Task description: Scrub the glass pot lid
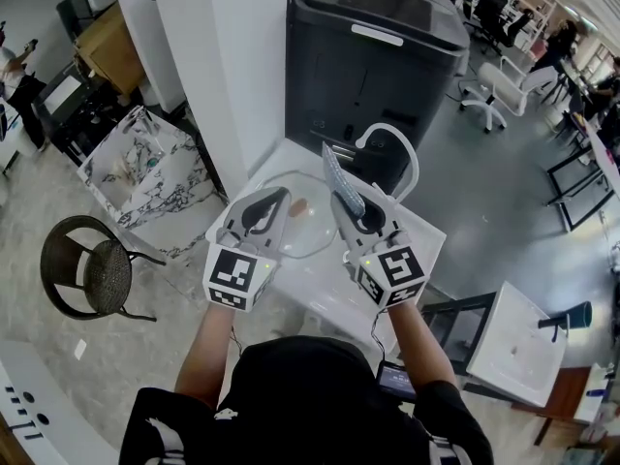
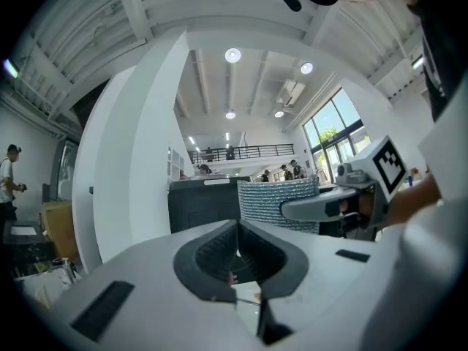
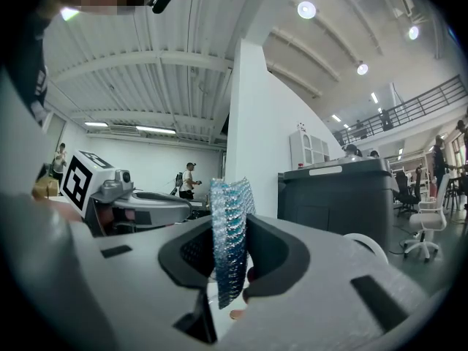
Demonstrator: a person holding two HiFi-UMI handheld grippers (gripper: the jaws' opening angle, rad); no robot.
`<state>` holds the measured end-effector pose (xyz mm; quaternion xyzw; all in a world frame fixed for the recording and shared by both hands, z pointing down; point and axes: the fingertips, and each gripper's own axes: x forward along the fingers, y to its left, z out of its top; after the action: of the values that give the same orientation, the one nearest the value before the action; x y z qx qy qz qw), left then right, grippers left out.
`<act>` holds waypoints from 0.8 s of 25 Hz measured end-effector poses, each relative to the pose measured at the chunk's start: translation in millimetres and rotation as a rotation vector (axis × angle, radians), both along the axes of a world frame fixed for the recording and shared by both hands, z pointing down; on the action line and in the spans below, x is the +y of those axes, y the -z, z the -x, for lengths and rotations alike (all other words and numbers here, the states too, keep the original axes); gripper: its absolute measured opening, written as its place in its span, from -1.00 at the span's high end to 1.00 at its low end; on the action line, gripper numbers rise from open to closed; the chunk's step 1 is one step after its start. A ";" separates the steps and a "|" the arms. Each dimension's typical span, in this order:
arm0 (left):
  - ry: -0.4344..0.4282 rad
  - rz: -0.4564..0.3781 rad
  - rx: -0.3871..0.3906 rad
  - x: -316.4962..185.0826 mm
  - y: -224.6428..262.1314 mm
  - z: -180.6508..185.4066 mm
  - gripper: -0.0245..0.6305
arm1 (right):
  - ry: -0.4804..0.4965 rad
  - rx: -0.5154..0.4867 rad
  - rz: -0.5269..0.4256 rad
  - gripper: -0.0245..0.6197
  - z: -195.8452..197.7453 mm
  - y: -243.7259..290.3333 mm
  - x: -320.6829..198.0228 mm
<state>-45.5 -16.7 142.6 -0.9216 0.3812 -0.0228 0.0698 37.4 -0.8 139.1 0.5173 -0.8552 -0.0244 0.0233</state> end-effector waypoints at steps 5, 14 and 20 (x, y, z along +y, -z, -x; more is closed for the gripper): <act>-0.004 -0.011 -0.009 0.4 1.6 -4.3 0.90 | 0.000 0.012 0.003 0.70 -1.8 -1.6 -0.1; 0.002 -0.014 -0.024 -0.9 2.5 -5.1 0.90 | -0.003 0.022 0.001 0.70 -4.4 -3.1 -1.5; -0.005 -0.017 -0.011 -1.7 3.7 -7.4 0.90 | 0.000 0.021 0.000 0.70 -2.1 -3.0 -3.4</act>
<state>-38.1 -18.4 138.9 -0.9219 0.3785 -0.0245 0.0796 39.4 -4.2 142.1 0.5171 -0.8548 -0.0298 0.0325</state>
